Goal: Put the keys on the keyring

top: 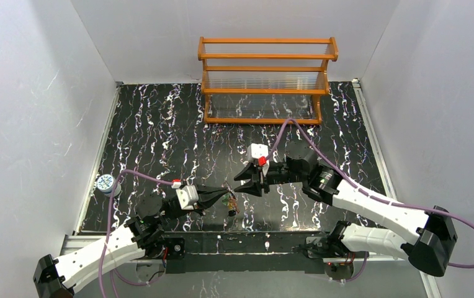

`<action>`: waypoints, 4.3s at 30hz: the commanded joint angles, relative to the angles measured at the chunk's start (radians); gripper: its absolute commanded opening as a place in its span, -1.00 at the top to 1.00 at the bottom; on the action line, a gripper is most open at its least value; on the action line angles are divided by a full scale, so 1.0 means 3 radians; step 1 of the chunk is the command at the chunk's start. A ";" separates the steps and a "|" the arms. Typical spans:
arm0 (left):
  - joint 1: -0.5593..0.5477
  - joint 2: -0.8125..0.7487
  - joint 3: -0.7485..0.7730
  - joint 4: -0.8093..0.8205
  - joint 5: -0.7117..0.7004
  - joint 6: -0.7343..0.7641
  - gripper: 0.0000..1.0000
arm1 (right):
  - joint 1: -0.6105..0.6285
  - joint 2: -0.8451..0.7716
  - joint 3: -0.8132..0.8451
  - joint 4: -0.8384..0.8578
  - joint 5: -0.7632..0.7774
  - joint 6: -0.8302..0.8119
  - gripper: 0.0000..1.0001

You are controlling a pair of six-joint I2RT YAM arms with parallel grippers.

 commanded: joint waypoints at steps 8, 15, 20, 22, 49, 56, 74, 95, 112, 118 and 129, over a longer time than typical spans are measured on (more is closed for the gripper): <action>-0.0005 -0.0003 0.0012 0.0230 0.0050 -0.0034 1.00 | -0.0014 0.0262 0.0082 0.0217 -0.0431 0.0057 0.32; -0.0005 0.0003 0.0000 0.0228 0.0063 -0.0059 1.00 | -0.0011 0.0278 0.0088 0.0237 -0.0432 0.0058 0.70; -0.0005 0.0013 -0.0012 0.0226 0.0081 -0.0088 1.00 | -0.0011 0.0283 0.0101 0.0222 -0.0468 0.0029 0.97; -0.0005 0.0006 -0.0018 0.0226 0.0077 -0.0094 1.00 | -0.0013 0.0280 0.0111 0.0188 -0.0457 0.0007 0.97; -0.0005 0.0948 0.0875 -0.1228 0.0216 0.0470 0.38 | -0.0013 0.0842 0.1047 -0.1809 0.0197 -0.0341 0.97; -0.0005 0.1102 0.0872 -0.1070 0.0214 0.0480 0.58 | -0.0013 0.0873 0.1009 -0.1782 0.0161 -0.0318 0.97; -0.0005 0.1254 0.0815 -0.0833 0.0225 0.0421 1.00 | -0.0014 0.0850 0.0969 -0.1698 0.0096 -0.0301 0.97; -0.0005 0.0566 -0.0247 0.1437 0.0049 -0.0489 1.00 | -0.0011 0.0250 0.0435 -0.0783 0.0175 -0.0032 -0.57; -0.0005 0.1808 0.0095 0.1672 -0.0379 0.0067 1.00 | -0.0016 -0.0082 0.0112 -0.0398 0.0657 0.0237 -0.97; 0.0000 0.2376 0.0257 0.2053 -0.0480 0.0263 1.00 | -0.0027 -0.0246 0.0023 -0.0271 0.0914 0.0248 -0.97; 0.0011 0.2656 -0.0109 0.2251 -0.0824 0.0164 1.00 | -0.0031 -0.0203 -0.0064 -0.0212 0.0870 0.0263 -0.97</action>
